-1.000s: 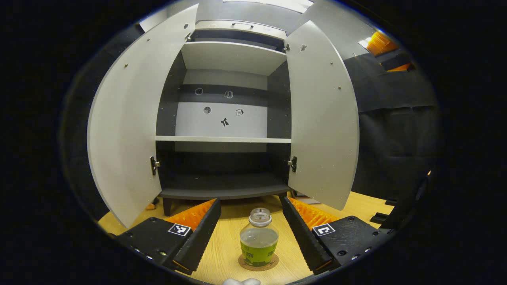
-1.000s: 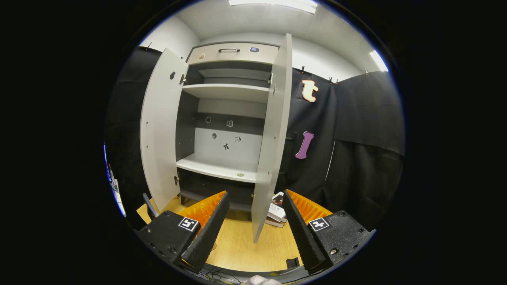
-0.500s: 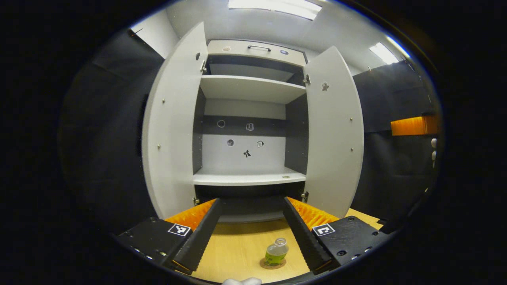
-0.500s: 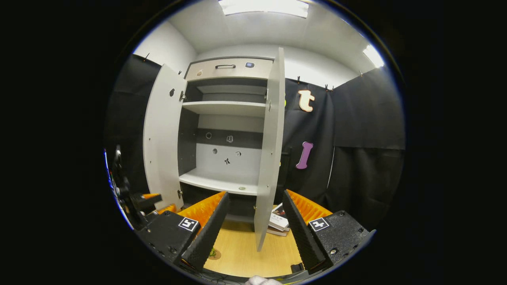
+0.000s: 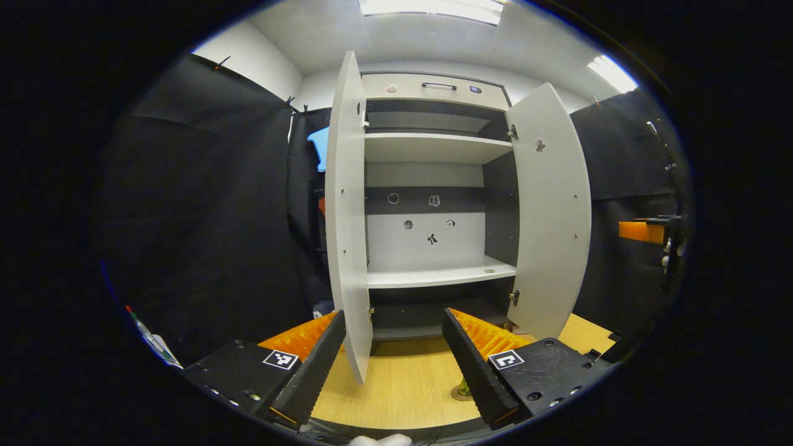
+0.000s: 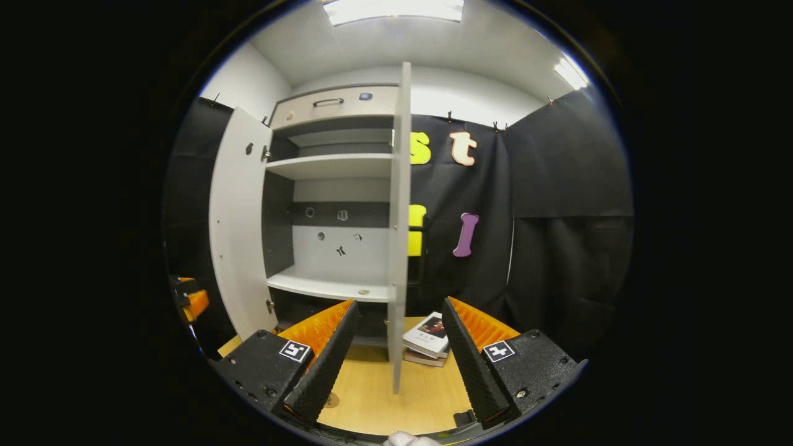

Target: Grasp the bottle in the cabinet with the left hand and place it on the coaster, then close the right door with the right hand and the left door with the left hand.

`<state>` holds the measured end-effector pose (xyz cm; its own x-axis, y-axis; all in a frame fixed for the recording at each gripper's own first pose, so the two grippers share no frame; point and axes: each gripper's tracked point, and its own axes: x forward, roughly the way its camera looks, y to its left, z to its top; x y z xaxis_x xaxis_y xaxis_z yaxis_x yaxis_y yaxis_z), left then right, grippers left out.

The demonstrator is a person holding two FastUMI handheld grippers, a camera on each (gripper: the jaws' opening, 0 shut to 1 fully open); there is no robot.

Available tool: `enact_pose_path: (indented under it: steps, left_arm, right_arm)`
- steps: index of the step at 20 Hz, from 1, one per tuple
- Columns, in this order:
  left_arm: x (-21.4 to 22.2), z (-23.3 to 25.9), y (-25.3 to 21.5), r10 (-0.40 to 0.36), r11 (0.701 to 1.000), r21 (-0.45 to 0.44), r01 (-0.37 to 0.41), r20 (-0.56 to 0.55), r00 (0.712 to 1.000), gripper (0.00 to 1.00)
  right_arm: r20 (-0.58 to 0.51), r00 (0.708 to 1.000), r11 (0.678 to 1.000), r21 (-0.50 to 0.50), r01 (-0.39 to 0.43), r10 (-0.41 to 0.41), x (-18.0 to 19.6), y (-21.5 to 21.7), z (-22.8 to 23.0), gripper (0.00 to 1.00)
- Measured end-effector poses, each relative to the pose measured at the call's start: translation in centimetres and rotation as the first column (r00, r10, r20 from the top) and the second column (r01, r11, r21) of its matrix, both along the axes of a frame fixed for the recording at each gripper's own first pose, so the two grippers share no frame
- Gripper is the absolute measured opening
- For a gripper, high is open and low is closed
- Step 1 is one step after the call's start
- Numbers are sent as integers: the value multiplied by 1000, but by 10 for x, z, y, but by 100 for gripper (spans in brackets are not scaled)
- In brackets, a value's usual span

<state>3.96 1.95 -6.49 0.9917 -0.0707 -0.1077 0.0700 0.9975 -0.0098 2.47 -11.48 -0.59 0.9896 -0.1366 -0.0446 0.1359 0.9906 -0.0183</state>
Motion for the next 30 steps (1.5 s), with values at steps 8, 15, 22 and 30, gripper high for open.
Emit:
enact_pose_path:
  steps: [8,15,22,30]
  left_arm:
    - [12,19,-30,42,999,-8,-42,-9,999,96]
    - [17,41,-61,138,990,1,-138,15,990,96]
    - [17,37,-82,202,979,12,-201,-10,979,95]
    - [31,42,-76,171,985,11,-171,6,985,96]
  right_arm:
    - [-18,1000,999,36,-22,22,76,-84,20,83]
    - [5,971,970,51,-237,237,139,-84,40,83]
    - [-29,914,915,8,-404,404,148,-68,43,81]
    - [-49,905,906,23,-423,424,143,-28,41,81]
